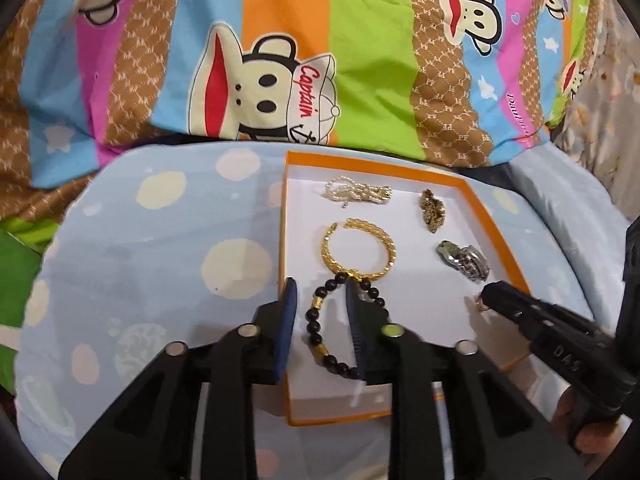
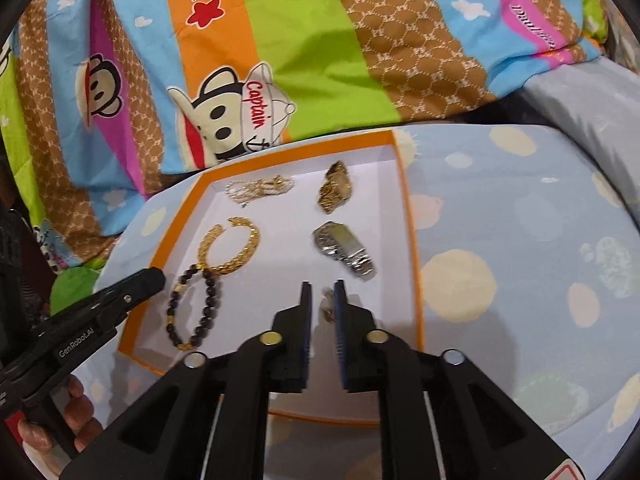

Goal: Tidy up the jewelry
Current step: 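Carry the bead bracelet into the orange box and open the left tool, then withdraw both open tools from the box toward the gold hoop earring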

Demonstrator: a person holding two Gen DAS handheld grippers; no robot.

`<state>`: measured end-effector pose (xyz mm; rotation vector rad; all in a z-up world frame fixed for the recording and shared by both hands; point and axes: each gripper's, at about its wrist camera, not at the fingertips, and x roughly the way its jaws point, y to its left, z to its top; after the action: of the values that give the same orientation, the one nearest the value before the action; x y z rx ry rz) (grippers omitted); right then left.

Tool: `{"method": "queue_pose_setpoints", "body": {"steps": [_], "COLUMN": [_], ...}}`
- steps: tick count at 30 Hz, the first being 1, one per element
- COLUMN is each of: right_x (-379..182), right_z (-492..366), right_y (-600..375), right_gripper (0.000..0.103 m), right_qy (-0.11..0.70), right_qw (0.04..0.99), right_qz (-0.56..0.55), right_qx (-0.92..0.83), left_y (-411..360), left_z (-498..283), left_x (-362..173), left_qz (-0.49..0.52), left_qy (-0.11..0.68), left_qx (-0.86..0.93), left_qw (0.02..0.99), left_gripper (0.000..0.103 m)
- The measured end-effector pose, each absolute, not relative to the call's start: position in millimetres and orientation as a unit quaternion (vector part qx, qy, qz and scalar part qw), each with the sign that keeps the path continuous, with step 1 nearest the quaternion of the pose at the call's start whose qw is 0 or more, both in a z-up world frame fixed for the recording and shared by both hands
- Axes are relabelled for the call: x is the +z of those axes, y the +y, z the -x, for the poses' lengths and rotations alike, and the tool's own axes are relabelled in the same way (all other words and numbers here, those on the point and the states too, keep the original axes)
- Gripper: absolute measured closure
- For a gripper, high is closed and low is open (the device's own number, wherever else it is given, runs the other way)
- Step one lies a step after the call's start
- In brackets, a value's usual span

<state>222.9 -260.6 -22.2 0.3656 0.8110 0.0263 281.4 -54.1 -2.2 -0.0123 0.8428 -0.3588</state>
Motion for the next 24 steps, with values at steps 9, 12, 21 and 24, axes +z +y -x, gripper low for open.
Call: {"method": "queue_pose_setpoints", "body": {"steps": [9,12,21,24], "right_x": [6,19,39,37], "right_z": [-199,-186,-135,-119], "right_y": [-283,-285,-262,-247], "right_gripper": [0.082,0.082,0.078,0.072], "right_qy": [0.325,0.305,0.283,0.285], "right_qw": [0.924,0.932,0.948,0.951], "right_qz": [-0.203,-0.194,-0.142,-0.121], "right_qx": [0.003,-0.008,-0.016,-0.010], "left_y": [-41,-36,-25,-22], "left_z": [-257,-243,-203,-192], "left_x": [40,55,59,51], "left_qz": [-0.024,-0.035,-0.046,-0.051], "left_qy": [0.317,0.288,0.277,0.286], "left_qx": [-0.125,-0.108,-0.091,-0.088], "left_qw": [0.940,0.951,0.956,0.953], "left_gripper": [0.060,0.058,0.055,0.055]}}
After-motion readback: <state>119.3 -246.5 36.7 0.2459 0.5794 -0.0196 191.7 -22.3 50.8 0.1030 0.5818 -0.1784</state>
